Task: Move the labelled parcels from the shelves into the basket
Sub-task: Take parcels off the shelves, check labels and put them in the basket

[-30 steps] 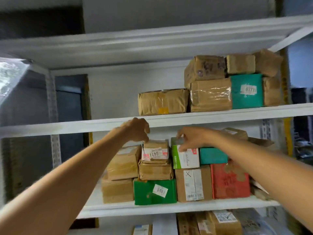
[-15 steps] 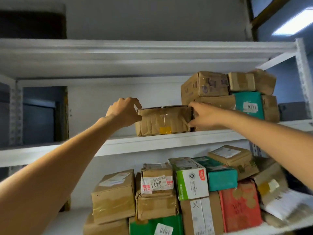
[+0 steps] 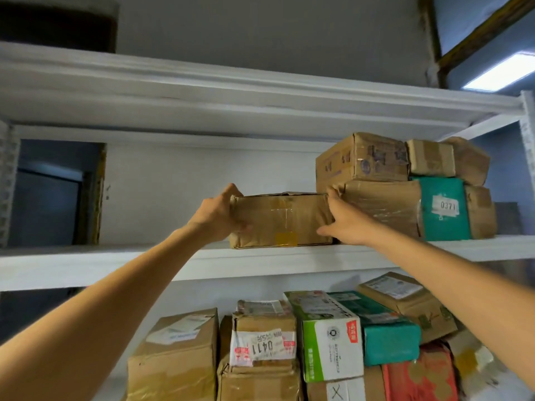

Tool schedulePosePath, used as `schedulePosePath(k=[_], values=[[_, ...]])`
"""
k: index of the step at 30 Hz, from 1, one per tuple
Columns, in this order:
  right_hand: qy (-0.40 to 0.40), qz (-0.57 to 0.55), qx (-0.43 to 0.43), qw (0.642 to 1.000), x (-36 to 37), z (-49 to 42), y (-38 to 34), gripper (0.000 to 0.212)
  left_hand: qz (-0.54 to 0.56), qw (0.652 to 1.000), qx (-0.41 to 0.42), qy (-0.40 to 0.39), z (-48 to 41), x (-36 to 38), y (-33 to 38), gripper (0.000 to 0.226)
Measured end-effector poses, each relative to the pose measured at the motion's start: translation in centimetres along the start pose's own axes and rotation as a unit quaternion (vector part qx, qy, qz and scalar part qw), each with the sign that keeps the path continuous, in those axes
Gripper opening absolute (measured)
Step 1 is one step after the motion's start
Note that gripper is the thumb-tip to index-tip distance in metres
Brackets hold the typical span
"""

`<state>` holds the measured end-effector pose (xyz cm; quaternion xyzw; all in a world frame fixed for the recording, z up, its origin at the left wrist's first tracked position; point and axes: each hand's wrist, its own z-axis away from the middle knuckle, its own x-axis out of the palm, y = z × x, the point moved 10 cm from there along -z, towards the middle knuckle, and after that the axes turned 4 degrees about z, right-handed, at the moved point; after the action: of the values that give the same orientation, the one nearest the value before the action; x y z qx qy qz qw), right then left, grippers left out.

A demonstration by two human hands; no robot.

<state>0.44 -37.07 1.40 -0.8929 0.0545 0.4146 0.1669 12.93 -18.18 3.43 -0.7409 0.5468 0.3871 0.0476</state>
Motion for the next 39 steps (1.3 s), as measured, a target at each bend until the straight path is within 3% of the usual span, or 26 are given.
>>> schedulePosePath(k=[6, 10, 14, 18, 20, 23, 25, 27, 29, 31, 33, 35, 39], values=[[0.015, 0.002, 0.036, 0.999, 1.0, -0.6, -0.3, 0.107, 0.015, 0.999, 0.018, 0.025, 0.6, -0.9, -0.1, 0.065], [0.052, -0.052, -0.030, 0.997, 0.9, -0.3, -3.2, 0.064, 0.016, 0.998, 0.008, 0.062, 2.3, -3.7, -2.7, 0.062], [0.066, -0.103, -0.085, 0.989, 2.1, 0.3, -7.0, 0.052, 0.040, 0.994, 0.028, 0.101, 5.2, -6.8, -4.6, 0.058], [0.204, -0.218, -0.077, 0.951, 0.1, 1.0, -8.0, 0.037, 0.043, 0.987, 0.069, 0.141, 8.1, -7.7, -4.5, 0.056], [0.261, -0.287, -0.041, 0.921, -1.1, 1.0, -6.4, 0.043, 0.054, 0.985, 0.094, 0.137, 9.0, -7.4, -4.2, 0.042], [0.194, -0.305, 0.026, 0.932, -1.1, 0.1, -4.8, 0.049, 0.205, 0.967, 0.056, 0.137, 10.1, -7.8, -4.6, 0.029], [0.080, -0.335, 0.065, 0.937, -0.2, 0.1, -4.7, 0.083, 0.277, 0.949, 0.016, 0.151, 10.5, -8.4, -4.9, 0.038], [-0.006, -0.348, 0.056, 0.936, 0.4, 0.3, -5.2, 0.099, 0.360, 0.922, -0.044, 0.132, 10.5, -8.0, -5.8, 0.058], [-0.060, -0.336, 0.044, 0.939, 0.9, 0.7, -5.8, 0.099, 0.400, 0.907, -0.110, 0.079, 10.4, -6.6, -6.1, 0.074], [-0.098, -0.299, 0.026, 0.949, 1.5, 1.2, -6.6, 0.091, 0.376, 0.915, -0.142, 0.024, 10.3, -5.3, -5.9, 0.076], [-0.116, -0.290, 0.003, 0.950, 1.7, 1.7, -7.2, 0.076, 0.358, 0.923, -0.136, 0.026, 10.5, -5.6, -5.5, 0.072], [-0.116, -0.343, 0.005, 0.932, 2.0, 1.6, -7.0, 0.064, 0.386, 0.912, -0.119, 0.070, 10.4, -6.6, -5.8, 0.082], [0.032, -0.402, 0.015, 0.915, -0.1, 1.8, -6.1, 0.055, 0.425, 0.896, -0.051, 0.115, 9.5, -8.7, -4.6, 0.096]])
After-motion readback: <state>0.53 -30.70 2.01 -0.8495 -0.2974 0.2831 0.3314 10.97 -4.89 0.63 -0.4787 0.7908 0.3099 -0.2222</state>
